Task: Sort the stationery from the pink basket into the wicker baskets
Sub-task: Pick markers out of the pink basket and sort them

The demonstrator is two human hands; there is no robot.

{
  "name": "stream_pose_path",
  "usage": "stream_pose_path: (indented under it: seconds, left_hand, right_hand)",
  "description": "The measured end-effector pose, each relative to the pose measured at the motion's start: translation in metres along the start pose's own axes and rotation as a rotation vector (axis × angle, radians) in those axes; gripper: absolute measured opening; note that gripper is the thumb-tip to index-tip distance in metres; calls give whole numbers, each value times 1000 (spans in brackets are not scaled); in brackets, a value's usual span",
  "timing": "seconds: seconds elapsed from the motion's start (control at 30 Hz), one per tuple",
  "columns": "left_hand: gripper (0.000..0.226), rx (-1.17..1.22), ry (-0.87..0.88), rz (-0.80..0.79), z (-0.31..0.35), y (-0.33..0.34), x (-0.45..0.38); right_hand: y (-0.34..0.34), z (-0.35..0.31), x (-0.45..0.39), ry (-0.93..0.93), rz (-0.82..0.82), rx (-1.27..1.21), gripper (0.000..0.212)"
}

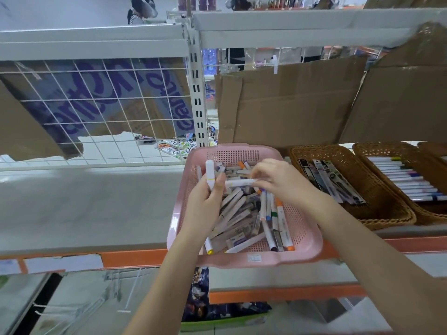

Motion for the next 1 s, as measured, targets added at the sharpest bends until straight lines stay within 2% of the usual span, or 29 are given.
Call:
stream_pose_path:
  seconds: [0.1,0.2,0.3,0.4,0.47,0.53,0.6,0.63,0.73,0.83,0.9,1.0]
  left_hand:
    - [39,47,9,15,1,-1,0]
    - [37,99,4,-30,6,3,4]
    - [33,168,-2,-87,12,6,6]
    - [42,202,-16,-65,13,8,3]
    - [40,235,-40,-50,14,10,1]
    - [34,206,-32,-45,15,12,1]
    - [40,149,-5,5,14,11,1]
    - [45,125,14,36,14,10,1]
    - [51,79,19,60,13,9,1]
    - [51,98,-22,36,11,9,0]
    - [50,112,-23,17,10,10,0]
    - [49,101,-16,16,8,12,1]
  right_hand:
    - [4,-6,17,120,91,-164,8]
    - [14,-20,28,242,238,-541,8]
    - [27,-45,30,248,317,-759,9]
    - [37,-68,26,182,353,-832,18]
    - [39,-75,24,154,396,-771,24]
    - [38,-76,23,154,416,-696,19]
    - [32,-69,24,172,352,-587,8]
    - [28,-61,25,192,284,-492,9]
    - [23,-36,34,252,-82,-125,15]
    - [37,-22,43,393,-399,11,21]
    - [49,-24,44,452,-522,83,26]
    - [63,-32,39,397,-623,281,24]
Point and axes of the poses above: each hand's wrist, its own x-axis away from the middle knuckle, its own y-axis out of the palm, z = x × y, the point moved 4 cm from there along -x, towards the middle knuckle, and after that the axes turned 15 degrees about -y, right-handed, at the moved point
